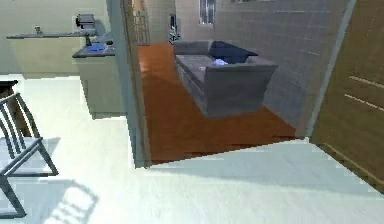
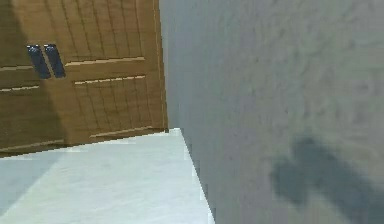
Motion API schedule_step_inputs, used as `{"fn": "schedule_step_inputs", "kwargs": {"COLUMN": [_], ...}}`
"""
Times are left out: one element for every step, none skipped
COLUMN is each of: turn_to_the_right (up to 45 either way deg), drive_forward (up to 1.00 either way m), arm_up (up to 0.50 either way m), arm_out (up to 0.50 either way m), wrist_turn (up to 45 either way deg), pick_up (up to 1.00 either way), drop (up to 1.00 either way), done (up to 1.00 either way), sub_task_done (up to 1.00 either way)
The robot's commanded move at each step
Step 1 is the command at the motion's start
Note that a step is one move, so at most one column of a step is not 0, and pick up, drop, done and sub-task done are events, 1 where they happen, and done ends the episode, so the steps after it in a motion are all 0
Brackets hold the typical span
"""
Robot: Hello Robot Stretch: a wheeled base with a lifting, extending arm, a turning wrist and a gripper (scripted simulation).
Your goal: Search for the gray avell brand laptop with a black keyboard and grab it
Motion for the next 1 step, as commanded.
{"fn": "schedule_step_inputs", "kwargs": {"turn_to_the_right": [0.0], "drive_forward": [1.00], "arm_up": [0.00], "arm_out": [0.00], "wrist_turn": [0.0], "pick_up": [0.00], "drop": [0.00], "done": [0.00], "sub_task_done": [0.00]}}
